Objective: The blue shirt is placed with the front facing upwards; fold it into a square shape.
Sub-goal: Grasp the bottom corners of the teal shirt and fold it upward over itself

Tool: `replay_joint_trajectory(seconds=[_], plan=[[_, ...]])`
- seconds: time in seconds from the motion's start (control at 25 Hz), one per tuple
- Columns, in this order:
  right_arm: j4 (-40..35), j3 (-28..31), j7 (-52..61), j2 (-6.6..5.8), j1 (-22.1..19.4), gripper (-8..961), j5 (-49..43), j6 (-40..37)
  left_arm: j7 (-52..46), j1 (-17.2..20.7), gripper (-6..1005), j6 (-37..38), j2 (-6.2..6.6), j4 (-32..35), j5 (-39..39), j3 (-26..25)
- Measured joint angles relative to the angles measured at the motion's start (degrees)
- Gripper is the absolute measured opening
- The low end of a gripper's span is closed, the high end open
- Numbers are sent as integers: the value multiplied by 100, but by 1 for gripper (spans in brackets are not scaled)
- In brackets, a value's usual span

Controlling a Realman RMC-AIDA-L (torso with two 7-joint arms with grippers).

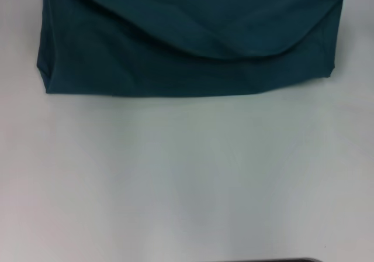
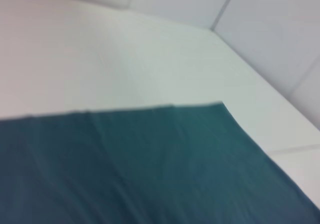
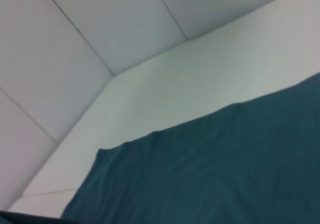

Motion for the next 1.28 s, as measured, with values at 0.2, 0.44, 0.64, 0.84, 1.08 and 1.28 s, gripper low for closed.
replay_joint_trajectory(seconds=[0.2, 0.44, 0.64, 0.84, 1.08, 1.28], plan=[[11, -421, -49, 208, 171, 29, 148, 788, 206, 15, 12, -663, -61, 220, -487, 19], [45, -779, -267, 372, 312, 29, 385, 1497, 625, 36, 12, -1263, -152, 593, -982, 46], [84, -1037, -442, 476, 441, 30, 548, 2091, 785, 20, 12, -1728, -257, 763, -1026, 51], [257, -1068, -639, 515, 607, 30, 576, 2539, 1001, 34, 13, -2050, -361, 848, -1218, 49], [439, -1157, -764, 510, 757, 30, 579, 2783, 1113, -7, 13, -2279, -405, 915, -1302, 50], [495, -1177, -726, 476, 803, 30, 579, 2851, 1118, -35, 13, -2290, -408, 890, -1354, 50]])
